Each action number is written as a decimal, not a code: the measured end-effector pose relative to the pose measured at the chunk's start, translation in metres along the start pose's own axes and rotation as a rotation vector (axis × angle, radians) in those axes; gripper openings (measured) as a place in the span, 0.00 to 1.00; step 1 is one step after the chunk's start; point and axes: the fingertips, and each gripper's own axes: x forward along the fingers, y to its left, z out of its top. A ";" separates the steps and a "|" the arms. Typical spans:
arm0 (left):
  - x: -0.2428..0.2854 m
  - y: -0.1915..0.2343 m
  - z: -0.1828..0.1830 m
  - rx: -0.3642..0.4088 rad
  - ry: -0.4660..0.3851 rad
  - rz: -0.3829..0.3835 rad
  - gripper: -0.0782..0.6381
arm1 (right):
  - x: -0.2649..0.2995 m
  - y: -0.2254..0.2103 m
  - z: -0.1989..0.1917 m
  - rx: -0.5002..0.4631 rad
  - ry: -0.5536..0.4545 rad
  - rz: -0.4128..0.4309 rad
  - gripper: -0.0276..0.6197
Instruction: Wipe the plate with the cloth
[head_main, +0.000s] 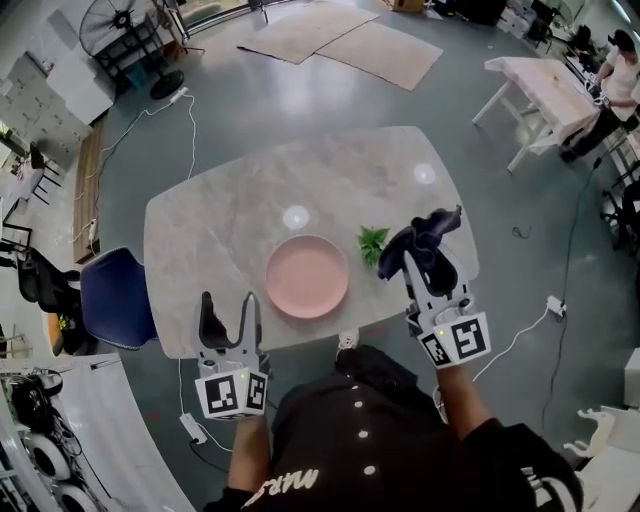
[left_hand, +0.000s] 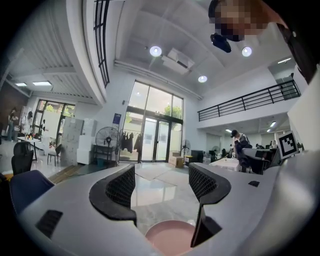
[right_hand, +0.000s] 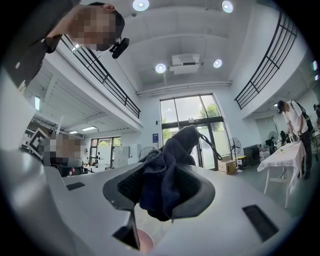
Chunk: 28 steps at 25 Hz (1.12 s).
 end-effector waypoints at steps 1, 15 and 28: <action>0.006 0.000 0.000 0.002 0.006 0.002 0.57 | 0.006 -0.003 -0.002 -0.004 0.004 0.006 0.26; 0.043 0.014 -0.030 -0.039 0.088 0.093 0.57 | 0.080 -0.003 -0.048 -0.069 0.107 0.202 0.26; 0.062 0.041 -0.125 -0.145 0.284 0.076 0.56 | 0.143 0.063 -0.124 -0.198 0.298 0.445 0.26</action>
